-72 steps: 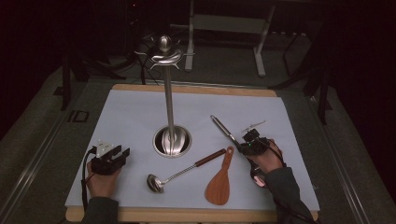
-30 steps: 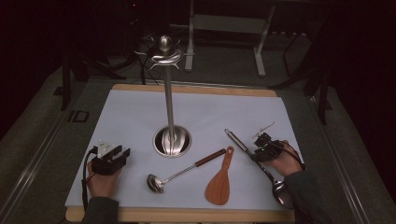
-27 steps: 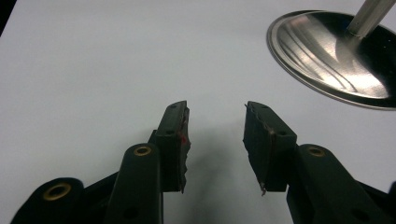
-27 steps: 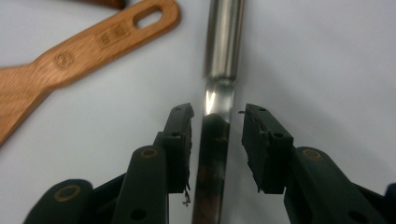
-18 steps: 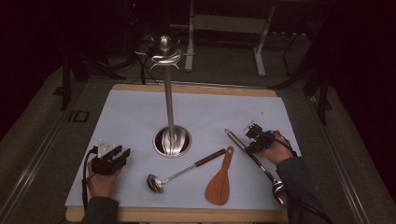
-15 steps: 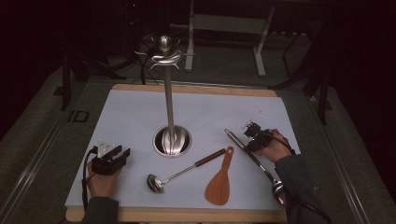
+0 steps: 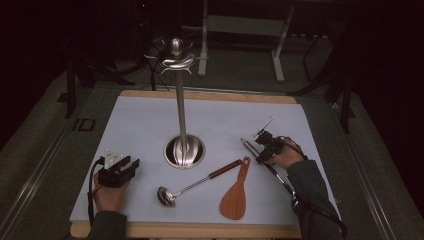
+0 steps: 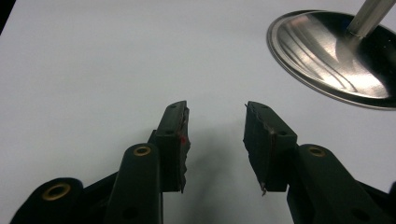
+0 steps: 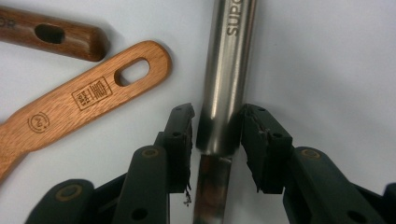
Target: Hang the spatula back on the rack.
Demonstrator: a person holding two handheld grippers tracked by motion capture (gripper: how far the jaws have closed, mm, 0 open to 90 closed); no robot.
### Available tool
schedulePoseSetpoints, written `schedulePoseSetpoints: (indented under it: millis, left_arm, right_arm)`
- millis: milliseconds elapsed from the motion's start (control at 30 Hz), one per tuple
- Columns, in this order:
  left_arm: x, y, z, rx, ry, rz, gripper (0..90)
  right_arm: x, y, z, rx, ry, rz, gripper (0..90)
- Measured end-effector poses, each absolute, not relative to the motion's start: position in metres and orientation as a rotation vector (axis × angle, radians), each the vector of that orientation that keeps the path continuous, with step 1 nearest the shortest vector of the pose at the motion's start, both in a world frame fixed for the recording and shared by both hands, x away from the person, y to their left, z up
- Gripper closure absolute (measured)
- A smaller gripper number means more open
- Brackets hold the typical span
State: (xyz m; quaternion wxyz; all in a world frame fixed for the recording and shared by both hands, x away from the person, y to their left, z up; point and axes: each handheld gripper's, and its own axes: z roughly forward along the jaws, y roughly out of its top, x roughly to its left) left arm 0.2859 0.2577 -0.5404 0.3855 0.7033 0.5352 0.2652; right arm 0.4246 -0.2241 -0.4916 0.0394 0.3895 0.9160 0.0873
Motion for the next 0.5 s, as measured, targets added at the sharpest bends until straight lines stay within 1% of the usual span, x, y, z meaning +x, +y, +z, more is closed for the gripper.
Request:
schedulePoseSetpoints:
  millis: [100,500]
  left_arm:
    - [0.2860,0.2577,-0.5405,1.793,1.363,0.674,60.1]
    - [0.2860,0.2577,-0.5405,1.793,1.364,0.675,60.1]
  right_arm:
    - [0.4273,-0.2223,-0.4944,1.221,2.803,0.250,65.8]
    - [0.4295,-0.2214,-0.4957,1.281,2.787,0.234,68.5]
